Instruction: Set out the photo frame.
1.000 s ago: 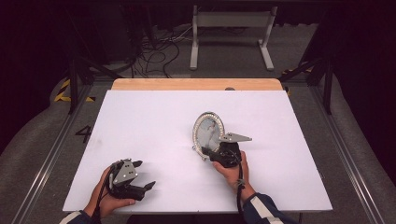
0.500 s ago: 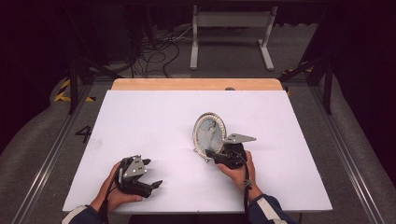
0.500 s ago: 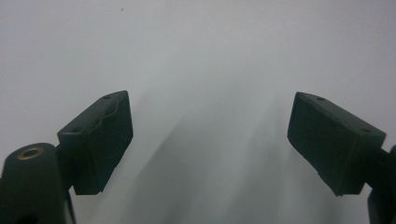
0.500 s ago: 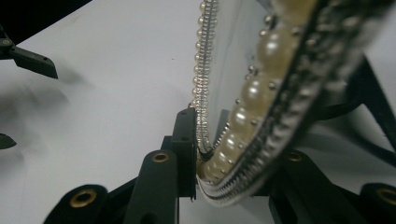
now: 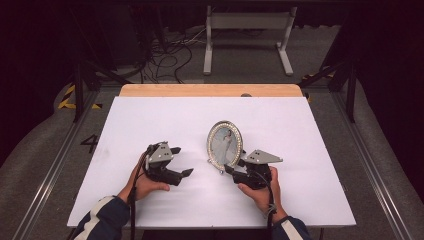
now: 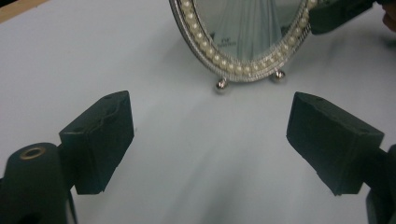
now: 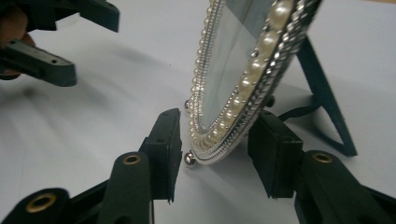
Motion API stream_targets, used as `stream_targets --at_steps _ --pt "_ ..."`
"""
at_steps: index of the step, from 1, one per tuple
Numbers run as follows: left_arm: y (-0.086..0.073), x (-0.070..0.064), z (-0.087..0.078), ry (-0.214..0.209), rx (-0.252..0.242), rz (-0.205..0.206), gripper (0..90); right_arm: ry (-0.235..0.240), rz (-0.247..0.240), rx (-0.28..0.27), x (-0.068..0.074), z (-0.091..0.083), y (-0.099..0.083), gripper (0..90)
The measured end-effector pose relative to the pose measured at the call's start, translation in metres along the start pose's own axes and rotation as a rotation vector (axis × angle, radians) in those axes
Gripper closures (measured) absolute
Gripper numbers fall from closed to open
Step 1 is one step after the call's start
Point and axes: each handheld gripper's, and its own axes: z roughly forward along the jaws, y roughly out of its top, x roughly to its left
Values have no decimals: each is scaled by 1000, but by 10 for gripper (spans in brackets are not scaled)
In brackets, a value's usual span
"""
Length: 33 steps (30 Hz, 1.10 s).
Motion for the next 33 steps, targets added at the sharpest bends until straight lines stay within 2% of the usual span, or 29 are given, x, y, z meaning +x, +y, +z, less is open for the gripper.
stream_targets --at_steps 4,9,11,13,16,21,22,24,27,31,33 --pt "14 8 20 -17 -22 -19 173 -19 5 -46 -1 -12 1 532" --pt "24 11 36 -34 -46 -48 182 -43 -3 -93 0 -24 4 536" --pt "27 12 43 -32 -46 -52 198 -58 -8 -112 2 -28 6 571" --pt "28 14 49 -58 -56 -70 220 -61 -23 -114 3 -31 7 593" --pt "31 15 57 -73 -59 -78 233 -69 -31 -125 5 -34 8 652" --pt "31 15 58 -67 -70 -77 402 -98 -36 -161 7 -40 9 700" --pt "31 15 57 -60 -80 -89 429 -112 -42 -168 8 -41 10 715" --pt "31 15 56 -77 -87 -87 478 -121 -40 -182 8 -41 10 751" --pt "31 14 58 -73 -77 -81 494 -123 -26 -180 4 -39 10 815" --pt "30 14 62 -64 -71 -76 468 -125 -24 -172 3 -38 10 815" --pt "28 14 66 -77 -58 -82 463 -136 -37 -171 6 -37 11 826"
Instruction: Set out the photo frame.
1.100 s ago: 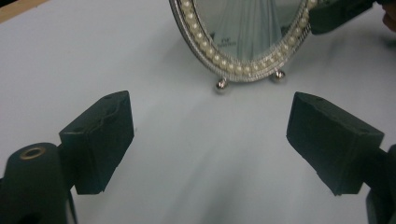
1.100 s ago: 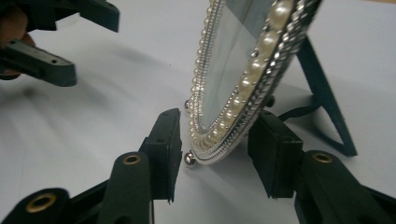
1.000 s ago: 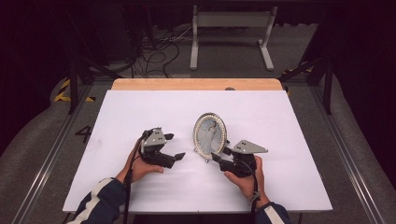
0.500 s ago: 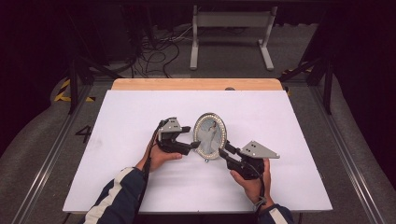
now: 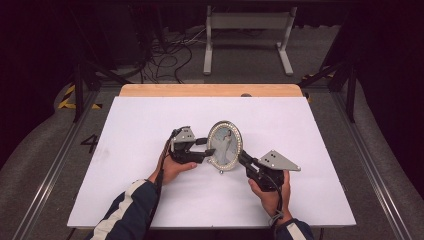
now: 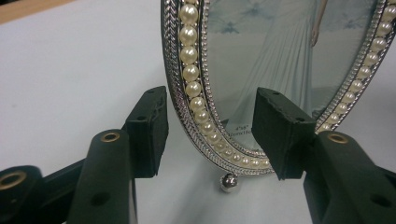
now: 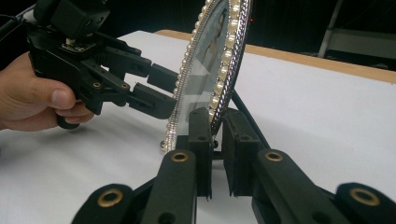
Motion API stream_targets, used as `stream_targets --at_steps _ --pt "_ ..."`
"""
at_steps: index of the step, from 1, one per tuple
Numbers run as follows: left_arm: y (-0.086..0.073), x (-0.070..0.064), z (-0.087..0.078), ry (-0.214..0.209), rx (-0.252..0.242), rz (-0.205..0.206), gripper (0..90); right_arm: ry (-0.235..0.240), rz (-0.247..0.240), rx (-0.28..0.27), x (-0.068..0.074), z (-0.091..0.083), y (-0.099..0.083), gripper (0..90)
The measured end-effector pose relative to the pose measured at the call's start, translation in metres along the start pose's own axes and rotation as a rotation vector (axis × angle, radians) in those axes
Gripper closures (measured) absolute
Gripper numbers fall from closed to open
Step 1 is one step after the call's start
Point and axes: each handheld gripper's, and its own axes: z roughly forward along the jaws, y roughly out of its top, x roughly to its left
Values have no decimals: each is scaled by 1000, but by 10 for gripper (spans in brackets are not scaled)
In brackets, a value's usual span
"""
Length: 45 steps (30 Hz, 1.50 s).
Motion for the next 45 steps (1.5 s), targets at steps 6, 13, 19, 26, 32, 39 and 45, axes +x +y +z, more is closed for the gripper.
stream_targets --at_steps 6,13,19,26,32,39,45 --pt "0 -1 1 9 12 4 539 0 4 2 -1 0 1 831" --pt "-2 -5 -4 41 24 15 593 -3 21 14 -6 3 2 834" --pt "-4 -8 -9 57 31 16 594 -5 30 17 -10 6 2 833" --pt "-6 -8 -17 46 51 10 615 -31 30 28 -12 12 4 832" --pt "-4 -6 -18 57 17 20 570 -24 16 22 -10 13 3 815" --pt "-3 0 -17 84 -14 -27 503 -23 27 24 -8 12 -1 761" --pt "-2 -3 -16 62 -11 -25 523 -27 51 61 -4 20 -7 692"
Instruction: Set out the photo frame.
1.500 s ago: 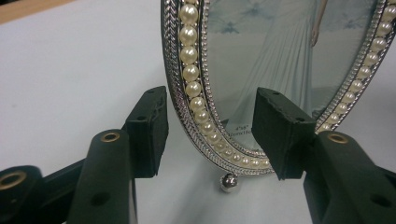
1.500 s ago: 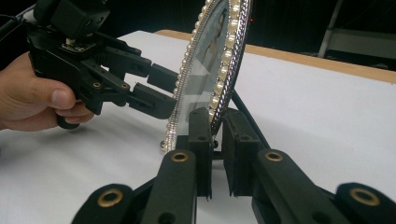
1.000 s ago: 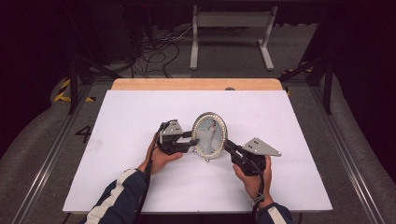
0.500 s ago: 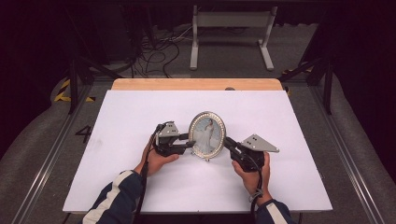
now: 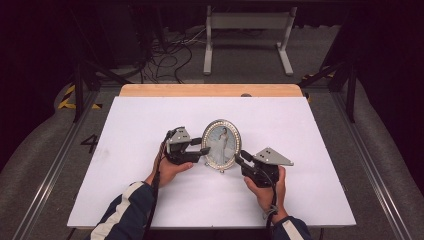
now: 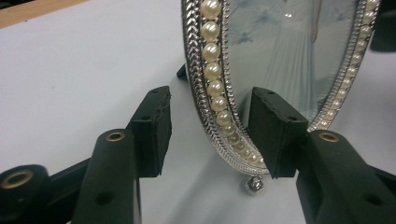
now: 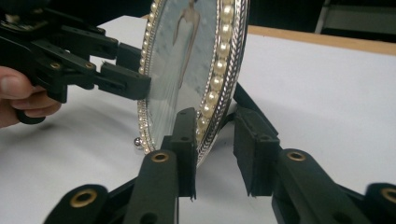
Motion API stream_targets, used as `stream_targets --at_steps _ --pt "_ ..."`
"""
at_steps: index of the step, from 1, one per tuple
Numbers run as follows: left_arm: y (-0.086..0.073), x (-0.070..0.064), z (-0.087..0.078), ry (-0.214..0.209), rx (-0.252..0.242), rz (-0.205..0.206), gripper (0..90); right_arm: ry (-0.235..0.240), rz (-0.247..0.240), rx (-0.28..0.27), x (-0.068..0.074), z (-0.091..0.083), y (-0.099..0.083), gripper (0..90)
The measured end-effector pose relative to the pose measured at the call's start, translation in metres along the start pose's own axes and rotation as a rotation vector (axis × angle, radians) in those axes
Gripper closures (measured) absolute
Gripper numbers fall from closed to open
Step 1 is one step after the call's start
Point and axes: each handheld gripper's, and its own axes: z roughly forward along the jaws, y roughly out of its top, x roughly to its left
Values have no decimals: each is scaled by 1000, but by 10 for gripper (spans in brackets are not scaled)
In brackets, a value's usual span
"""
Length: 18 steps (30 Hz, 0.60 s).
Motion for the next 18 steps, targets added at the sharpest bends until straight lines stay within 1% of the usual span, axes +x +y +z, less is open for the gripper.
stream_targets --at_steps 1,3,4,6,7,8,11,13,15,16,18 --pt "1 -1 0 -5 0 12 574 2 9 2 1 2 -2 692" --pt "1 -3 0 4 9 27 592 -5 13 -4 3 3 -3 691" --pt "1 -3 -1 6 9 23 601 -6 23 -9 4 4 -4 698" --pt "2 -4 -1 12 21 22 633 -14 26 -11 5 6 -5 704" --pt "2 -5 -1 12 27 20 633 -16 22 -10 6 8 -6 707" --pt "2 -5 -2 12 31 21 636 -21 30 -12 6 9 -6 706" --pt "2 -5 -3 13 43 15 637 -17 23 -19 5 10 -4 714" --pt "1 -6 -4 10 46 2 644 -16 24 -21 4 10 -3 721" --pt "2 -7 -4 17 54 8 659 -20 25 -21 3 10 -2 723" --pt "2 -8 -4 21 58 10 663 -17 31 -17 0 11 -1 725" --pt "2 -10 -4 33 61 1 666 -12 33 -13 -1 11 -1 725"
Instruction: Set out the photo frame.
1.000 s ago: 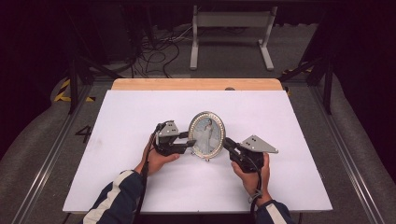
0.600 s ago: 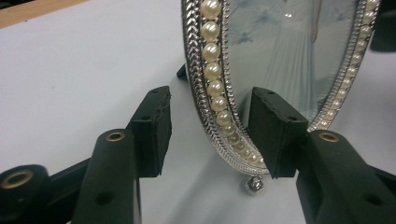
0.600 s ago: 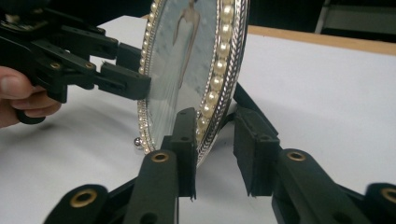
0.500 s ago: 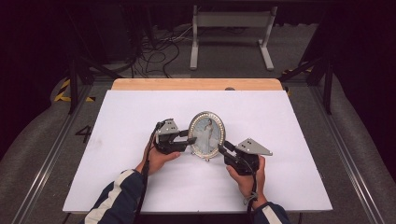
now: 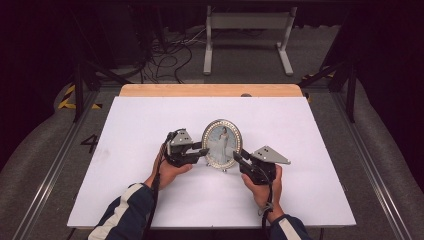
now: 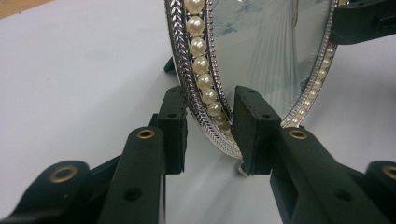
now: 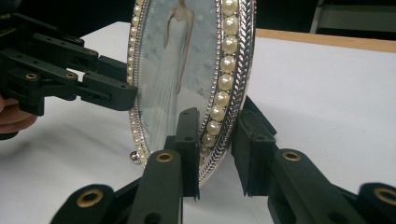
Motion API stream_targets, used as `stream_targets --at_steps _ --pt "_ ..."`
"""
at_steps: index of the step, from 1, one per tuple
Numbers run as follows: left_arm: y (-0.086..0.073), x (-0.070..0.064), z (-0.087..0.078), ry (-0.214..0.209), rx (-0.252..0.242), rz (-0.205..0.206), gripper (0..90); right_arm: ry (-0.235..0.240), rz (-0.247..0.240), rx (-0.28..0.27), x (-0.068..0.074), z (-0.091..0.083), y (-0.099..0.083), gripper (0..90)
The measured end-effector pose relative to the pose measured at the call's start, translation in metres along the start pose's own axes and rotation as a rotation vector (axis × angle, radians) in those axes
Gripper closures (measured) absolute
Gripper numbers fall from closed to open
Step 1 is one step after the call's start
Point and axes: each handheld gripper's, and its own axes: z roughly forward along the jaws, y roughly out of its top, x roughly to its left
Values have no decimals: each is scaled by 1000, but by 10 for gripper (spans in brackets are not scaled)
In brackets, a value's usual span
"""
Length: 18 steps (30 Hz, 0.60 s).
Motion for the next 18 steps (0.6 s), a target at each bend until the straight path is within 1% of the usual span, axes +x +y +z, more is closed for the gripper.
stream_targets --at_steps 2,3,4,5,6,7,9,10,12,14,15,16,17,18 --pt "-1 -1 0 -2 0 -3 665 2 3 3 -2 1 1 724" --pt "0 0 -1 -8 3 6 660 3 2 4 -2 1 1 723" --pt "0 0 -1 -5 3 16 648 2 -2 6 -2 1 2 721" --pt "0 0 -1 -5 3 18 634 0 -6 5 -2 1 2 719" --pt "1 -1 -1 -2 -1 15 627 1 -6 4 -2 1 2 718" --pt "1 0 -1 4 -12 21 610 -2 -8 1 -2 0 2 707" --pt "1 2 -2 13 -38 -4 563 1 -8 -8 -3 -1 4 664" --pt "1 4 -2 22 -45 1 559 -3 -4 -15 -3 -2 4 664" --pt "1 5 -3 22 -65 -9 535 -1 -2 -28 -3 -3 5 665" --pt "2 5 -4 20 -89 -18 536 1 -3 -37 -3 -4 6 667" --pt "2 5 -4 10 -95 -8 542 4 -2 -33 -2 -3 6 667" --pt "2 5 -4 10 -95 -8 572 4 -2 -33 -2 -3 6 667" --pt "2 3 -4 -4 -93 5 600 -3 -7 -29 0 -2 5 670" --pt "3 2 -4 -5 -91 14 604 -5 -9 -27 0 -1 5 670"
